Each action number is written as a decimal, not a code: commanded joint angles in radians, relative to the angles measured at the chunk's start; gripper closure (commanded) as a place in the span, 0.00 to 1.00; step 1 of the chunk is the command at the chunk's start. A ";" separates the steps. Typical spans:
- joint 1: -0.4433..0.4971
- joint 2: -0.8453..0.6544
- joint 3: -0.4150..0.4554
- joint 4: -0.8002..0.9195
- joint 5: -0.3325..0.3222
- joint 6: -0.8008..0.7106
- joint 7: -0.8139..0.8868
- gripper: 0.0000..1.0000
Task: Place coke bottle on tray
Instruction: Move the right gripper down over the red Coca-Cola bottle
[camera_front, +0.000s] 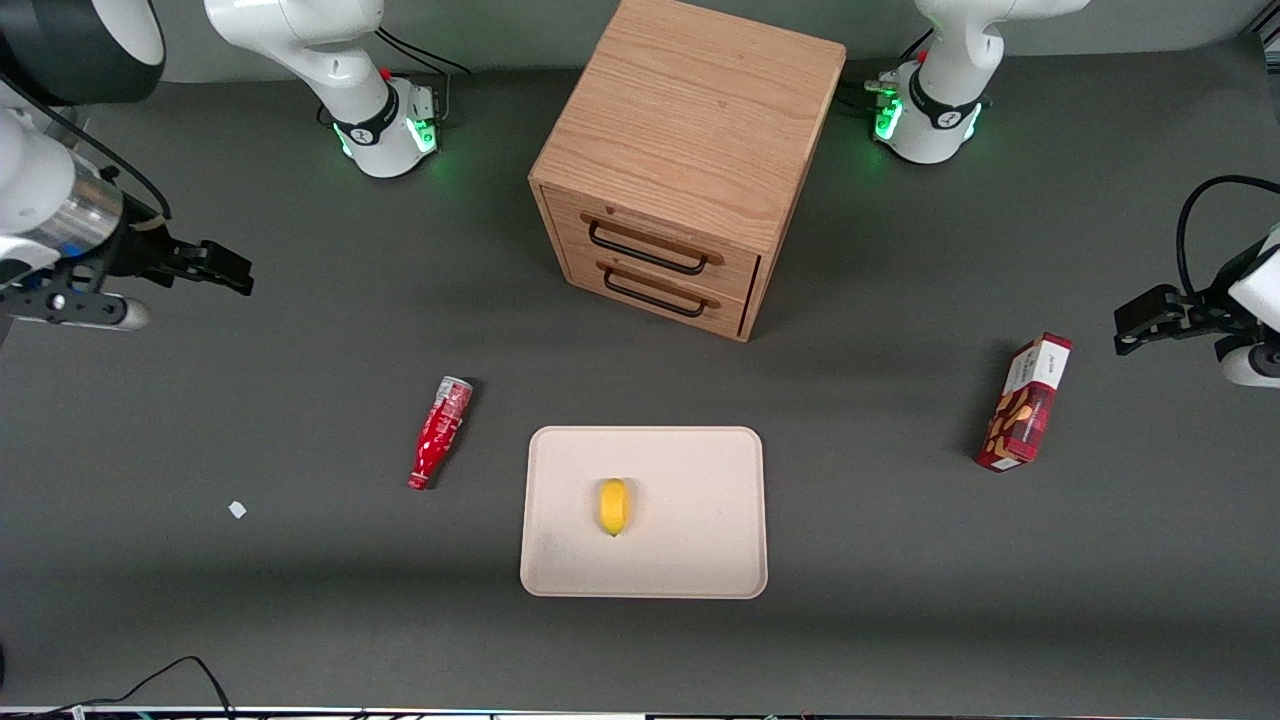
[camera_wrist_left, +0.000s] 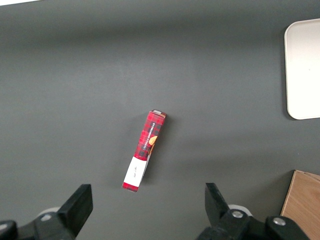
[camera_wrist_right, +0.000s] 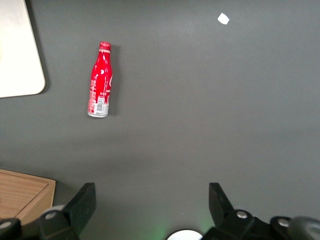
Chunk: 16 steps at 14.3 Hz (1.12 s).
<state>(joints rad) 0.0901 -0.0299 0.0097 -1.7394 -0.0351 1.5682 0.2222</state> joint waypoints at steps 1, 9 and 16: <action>0.014 0.117 0.047 0.052 -0.006 -0.005 0.090 0.00; 0.029 0.350 0.151 0.043 -0.011 0.222 0.321 0.00; 0.060 0.485 0.151 0.041 -0.022 0.404 0.503 0.00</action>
<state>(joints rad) 0.1457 0.4200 0.1615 -1.7257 -0.0395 1.9485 0.6681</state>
